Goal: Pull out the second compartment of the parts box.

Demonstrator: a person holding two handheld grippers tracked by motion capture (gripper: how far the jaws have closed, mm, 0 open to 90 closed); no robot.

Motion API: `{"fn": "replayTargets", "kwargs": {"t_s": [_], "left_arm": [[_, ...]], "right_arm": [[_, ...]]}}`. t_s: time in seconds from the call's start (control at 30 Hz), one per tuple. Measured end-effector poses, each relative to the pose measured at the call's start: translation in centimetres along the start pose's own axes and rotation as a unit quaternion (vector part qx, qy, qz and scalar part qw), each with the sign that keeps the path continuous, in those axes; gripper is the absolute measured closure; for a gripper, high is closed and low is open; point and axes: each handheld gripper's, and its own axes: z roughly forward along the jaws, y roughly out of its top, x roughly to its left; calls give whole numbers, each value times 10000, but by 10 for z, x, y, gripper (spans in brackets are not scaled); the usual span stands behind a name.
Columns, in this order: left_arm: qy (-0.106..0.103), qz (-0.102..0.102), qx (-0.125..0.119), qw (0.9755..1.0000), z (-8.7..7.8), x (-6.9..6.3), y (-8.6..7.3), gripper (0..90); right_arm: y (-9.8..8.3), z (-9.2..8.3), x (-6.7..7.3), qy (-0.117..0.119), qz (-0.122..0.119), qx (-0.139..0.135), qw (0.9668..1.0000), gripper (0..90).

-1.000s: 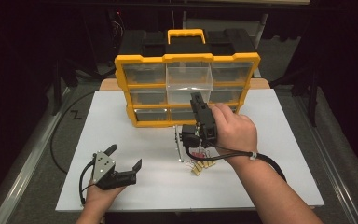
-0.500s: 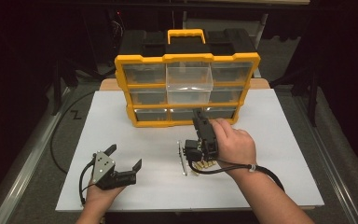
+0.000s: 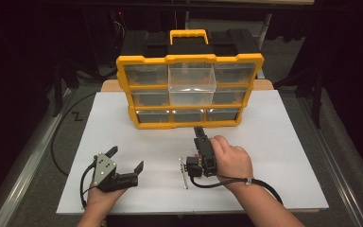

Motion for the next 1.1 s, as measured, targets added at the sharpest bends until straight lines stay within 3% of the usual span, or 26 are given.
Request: {"fn": "replayTargets", "kwargs": {"t_s": [0.27,0.47,0.63,0.8,1.1], "left_arm": [[-1,0,-10,10000,0,0,0,3],[-16,-18,-32,10000,0,0,0,3],[-16,-26,-29,10000,0,0,0,3],[-3,-52,-21,10000,0,1,0,3],[15,-54,-23,10000,0,1,0,3]], "right_arm": [[-1,0,23,261,-127,59,9996,354],[-6,-2,30,308,-25,46,9995,196],[-11,-1,30,398,3,87,9992,11],[-22,-5,29,391,35,68,9992,7],[-50,-7,29,404,190,269,9986,7]]}}
